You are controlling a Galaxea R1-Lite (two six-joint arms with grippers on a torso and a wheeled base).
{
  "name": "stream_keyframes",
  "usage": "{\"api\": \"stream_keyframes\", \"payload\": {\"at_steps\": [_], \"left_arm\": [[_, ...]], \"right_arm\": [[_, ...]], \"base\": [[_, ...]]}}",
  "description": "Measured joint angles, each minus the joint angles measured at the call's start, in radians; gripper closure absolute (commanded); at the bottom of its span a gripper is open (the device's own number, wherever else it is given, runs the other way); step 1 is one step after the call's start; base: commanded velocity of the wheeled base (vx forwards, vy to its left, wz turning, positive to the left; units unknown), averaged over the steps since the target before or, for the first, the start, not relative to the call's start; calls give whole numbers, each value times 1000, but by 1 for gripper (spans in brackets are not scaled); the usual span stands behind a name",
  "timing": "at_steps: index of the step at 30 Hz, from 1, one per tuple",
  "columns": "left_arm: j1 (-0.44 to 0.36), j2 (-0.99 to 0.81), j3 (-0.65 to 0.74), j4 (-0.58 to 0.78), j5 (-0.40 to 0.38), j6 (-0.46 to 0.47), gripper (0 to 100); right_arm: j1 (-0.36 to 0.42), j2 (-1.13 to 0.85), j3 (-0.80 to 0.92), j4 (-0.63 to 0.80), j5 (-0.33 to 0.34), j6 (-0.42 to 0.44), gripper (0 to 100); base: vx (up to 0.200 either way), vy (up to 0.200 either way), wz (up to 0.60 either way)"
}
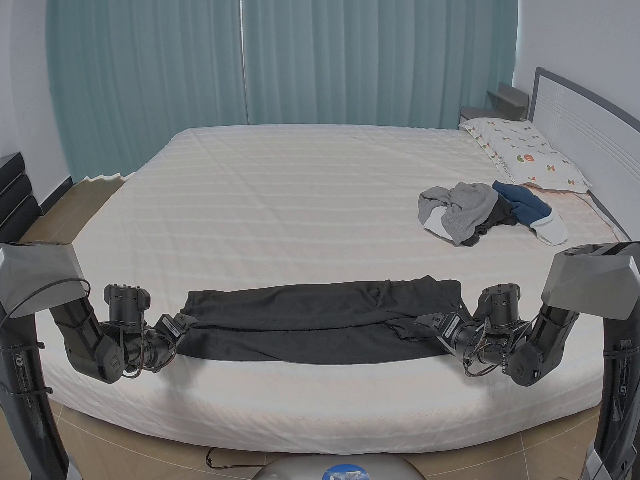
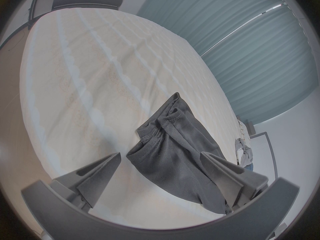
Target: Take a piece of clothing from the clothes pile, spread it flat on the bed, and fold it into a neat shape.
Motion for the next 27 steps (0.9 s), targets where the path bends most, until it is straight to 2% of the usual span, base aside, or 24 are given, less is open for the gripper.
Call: {"api": "stream_keyframes", "payload": {"at_steps": [5, 14, 27], "left_arm": [[-1, 3, 0, -1, 0, -1, 0], [-1, 5, 0, 0, 0, 0, 0], [-1, 7, -1, 0, 0, 1, 0]], "right_arm": [[-12, 21, -30, 2, -13, 7, 0], [-20, -11, -28, 4, -8, 71, 0], [-19, 23, -88, 50, -13, 74, 0]], "base": [[0, 0, 0], [0, 0, 0], [0, 0, 0]]}}
